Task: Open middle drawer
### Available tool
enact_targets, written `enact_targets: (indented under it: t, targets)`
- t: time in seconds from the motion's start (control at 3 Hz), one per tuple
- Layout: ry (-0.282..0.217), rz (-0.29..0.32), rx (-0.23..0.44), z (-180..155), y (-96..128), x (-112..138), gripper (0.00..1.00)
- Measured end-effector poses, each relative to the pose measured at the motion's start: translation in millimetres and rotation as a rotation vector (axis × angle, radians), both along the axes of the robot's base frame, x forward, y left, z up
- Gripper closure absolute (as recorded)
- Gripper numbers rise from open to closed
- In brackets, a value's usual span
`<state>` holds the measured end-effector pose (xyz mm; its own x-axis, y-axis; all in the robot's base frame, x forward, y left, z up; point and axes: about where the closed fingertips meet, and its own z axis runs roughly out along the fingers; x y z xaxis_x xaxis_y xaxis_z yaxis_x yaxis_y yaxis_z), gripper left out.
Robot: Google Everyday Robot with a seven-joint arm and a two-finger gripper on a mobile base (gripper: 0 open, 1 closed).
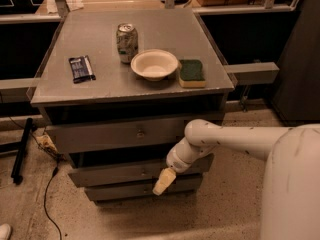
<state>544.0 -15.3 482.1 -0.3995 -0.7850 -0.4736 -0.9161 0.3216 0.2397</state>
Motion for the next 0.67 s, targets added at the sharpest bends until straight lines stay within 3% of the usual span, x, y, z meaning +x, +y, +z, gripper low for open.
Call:
enact_targets:
  t: [0.33, 0.67]
  targets:
    - [-0.03, -0.009, -0.019, 0.6, -16.1, -8.9, 0.0]
    - [-0.031, -0.009, -0.02, 0.6, -16.4, -8.8, 0.0]
